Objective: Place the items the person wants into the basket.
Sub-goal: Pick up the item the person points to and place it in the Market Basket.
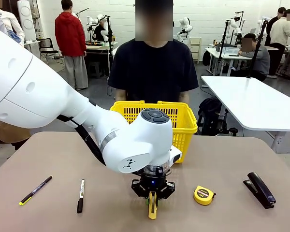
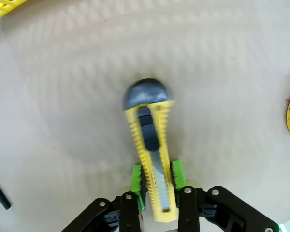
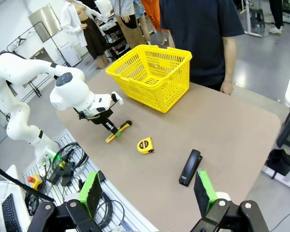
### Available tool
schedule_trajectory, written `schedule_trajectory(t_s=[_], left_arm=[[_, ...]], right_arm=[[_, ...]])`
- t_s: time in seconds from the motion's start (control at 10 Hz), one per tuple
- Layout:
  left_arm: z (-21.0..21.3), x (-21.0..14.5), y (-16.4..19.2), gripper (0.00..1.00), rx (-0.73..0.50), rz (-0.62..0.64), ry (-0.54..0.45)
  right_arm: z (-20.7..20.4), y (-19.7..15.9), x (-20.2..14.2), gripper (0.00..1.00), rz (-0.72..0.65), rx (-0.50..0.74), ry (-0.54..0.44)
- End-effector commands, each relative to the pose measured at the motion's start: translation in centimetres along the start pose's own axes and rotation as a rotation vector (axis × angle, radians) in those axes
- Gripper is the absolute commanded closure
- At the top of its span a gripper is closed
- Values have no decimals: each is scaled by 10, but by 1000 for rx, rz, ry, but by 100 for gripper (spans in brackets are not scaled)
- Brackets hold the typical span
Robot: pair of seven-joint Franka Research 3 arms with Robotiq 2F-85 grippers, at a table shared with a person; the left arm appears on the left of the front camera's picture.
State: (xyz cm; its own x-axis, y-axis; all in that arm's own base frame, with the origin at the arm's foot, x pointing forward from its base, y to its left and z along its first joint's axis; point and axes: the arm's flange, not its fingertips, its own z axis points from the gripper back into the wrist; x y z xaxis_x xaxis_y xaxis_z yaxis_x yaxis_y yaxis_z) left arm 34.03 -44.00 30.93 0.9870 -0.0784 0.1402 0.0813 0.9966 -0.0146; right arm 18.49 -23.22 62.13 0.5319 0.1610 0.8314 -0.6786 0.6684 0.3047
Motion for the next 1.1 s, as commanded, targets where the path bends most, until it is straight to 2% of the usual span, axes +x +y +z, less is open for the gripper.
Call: schedule_trajectory(t_s=[0.0, 0.2, 0.3, 0.4, 0.5, 0.7, 0.8, 1.0], left_arm=[[-6, -1, -2, 100, -4, -7, 30], [-4, -1, -2, 100, -5, -26, 42], [14, -3, -1, 100, -31, -56, 53], [57, -9, 0, 100, -12, -104, 54], [115, -20, 4, 100, -20, -161, -20], [226, -41, 18, 100, -14, -358, 10], [262, -41, 24, 100, -26, -393, 15], [290, -43, 25, 100, -44, -426, 0]], right_arm=[[0, 0, 1, 0, 15, 20, -28], [0, 0, 1, 0, 15, 20, -28], [0, 0, 1, 0, 15, 20, -28], [0, 0, 1, 0, 15, 20, -28], [0, 0, 1, 0, 15, 20, -28], [0, 0, 1, 0, 15, 20, -28], [0, 0, 1, 0, 15, 20, -28], [0, 0, 1, 0, 15, 20, -28]])
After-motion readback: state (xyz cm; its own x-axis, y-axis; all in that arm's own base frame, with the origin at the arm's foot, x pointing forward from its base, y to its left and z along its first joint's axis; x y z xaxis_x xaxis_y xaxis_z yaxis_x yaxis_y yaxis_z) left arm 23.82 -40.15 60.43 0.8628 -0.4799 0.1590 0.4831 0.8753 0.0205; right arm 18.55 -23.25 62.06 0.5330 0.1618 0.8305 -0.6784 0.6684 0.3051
